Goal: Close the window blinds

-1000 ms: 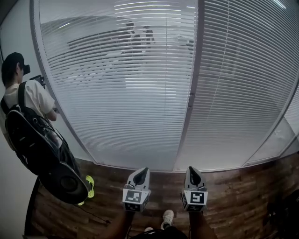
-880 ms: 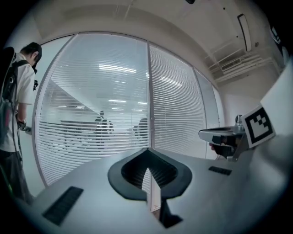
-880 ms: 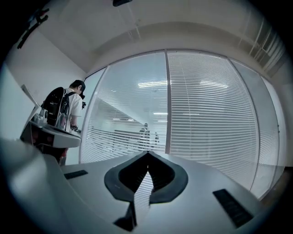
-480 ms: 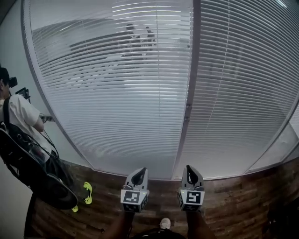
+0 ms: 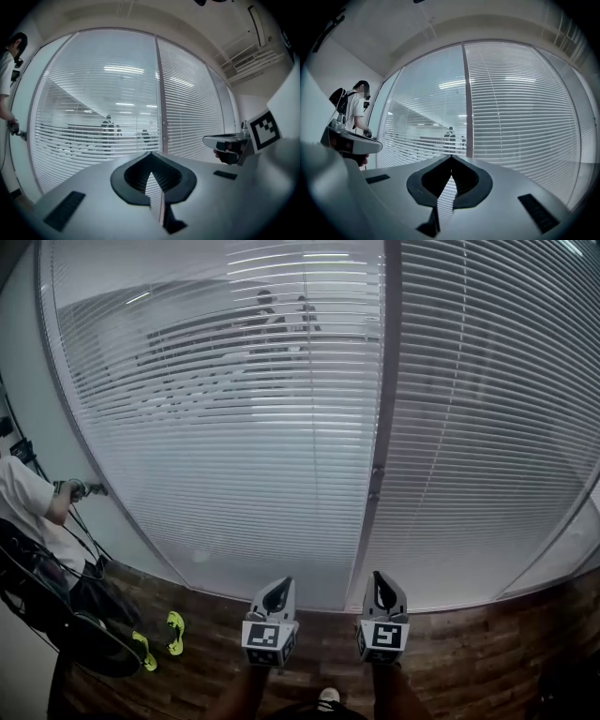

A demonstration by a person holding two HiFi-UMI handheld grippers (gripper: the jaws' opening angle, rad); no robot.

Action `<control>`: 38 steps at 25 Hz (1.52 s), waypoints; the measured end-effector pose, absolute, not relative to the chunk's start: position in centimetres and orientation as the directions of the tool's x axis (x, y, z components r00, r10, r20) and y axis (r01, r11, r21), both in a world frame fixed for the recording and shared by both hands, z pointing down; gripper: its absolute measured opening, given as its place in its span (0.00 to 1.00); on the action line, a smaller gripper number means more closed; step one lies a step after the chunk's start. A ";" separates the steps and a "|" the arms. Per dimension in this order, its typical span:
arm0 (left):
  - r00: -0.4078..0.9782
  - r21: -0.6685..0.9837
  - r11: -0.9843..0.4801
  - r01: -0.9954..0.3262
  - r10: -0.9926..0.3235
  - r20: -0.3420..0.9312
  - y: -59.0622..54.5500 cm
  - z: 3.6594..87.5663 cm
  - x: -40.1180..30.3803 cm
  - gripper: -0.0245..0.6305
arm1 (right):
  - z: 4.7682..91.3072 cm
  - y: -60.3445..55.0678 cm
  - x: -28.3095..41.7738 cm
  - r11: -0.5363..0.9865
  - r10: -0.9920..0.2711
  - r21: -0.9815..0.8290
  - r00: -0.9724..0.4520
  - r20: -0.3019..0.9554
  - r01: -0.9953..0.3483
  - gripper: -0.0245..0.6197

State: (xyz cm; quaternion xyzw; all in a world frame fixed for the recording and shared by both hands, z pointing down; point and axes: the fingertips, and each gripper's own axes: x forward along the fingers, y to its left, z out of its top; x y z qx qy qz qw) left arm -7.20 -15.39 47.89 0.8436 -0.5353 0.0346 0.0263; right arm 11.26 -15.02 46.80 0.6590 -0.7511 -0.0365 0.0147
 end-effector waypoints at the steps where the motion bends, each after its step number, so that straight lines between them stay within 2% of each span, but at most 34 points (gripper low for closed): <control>1: 0.423 0.007 -0.424 -0.906 -0.902 0.085 -14.8 48.0 -7.5 0.04 | 46.9 -14.4 11.1 0.126 -0.991 0.075 -0.128 -0.033 -0.989 0.04; 4: 0.411 0.008 -0.412 -0.911 -0.907 0.090 -13.5 48.2 -8.4 0.04 | 47.1 -12.5 10.7 0.110 -0.994 0.074 -0.112 -0.019 -0.991 0.04; 11: 0.388 0.024 -0.387 -0.922 -0.916 0.104 -18.5 49.0 -5.8 0.04 | 47.9 -17.9 13.5 0.146 -0.988 0.076 -0.149 -0.037 -0.986 0.04; 15: 0.393 0.029 -0.392 -0.920 -0.913 0.109 -20.3 49.4 -4.9 0.04 | 48.0 -19.6 14.3 0.140 -0.990 0.074 -0.140 0.003 -0.987 0.04; 18: 0.394 0.016 -0.395 -0.919 -0.913 0.105 -21.8 49.1 -4.7 0.04 | 47.5 -20.8 14.5 0.124 -0.992 0.078 -0.126 -0.022 -0.989 0.04; 21: 0.394 0.013 -0.396 -0.918 -0.912 0.109 -23.6 49.0 -4.8 0.04 | 46.8 -22.1 14.5 0.120 -0.991 0.092 -0.125 -0.052 -0.989 0.04; 38: 0.465 -0.036 -0.468 -0.883 -0.883 0.058 -32.9 45.3 -5.9 0.04 | 43.7 -29.9 11.8 0.092 -0.996 0.099 -0.093 -0.012 -0.991 0.04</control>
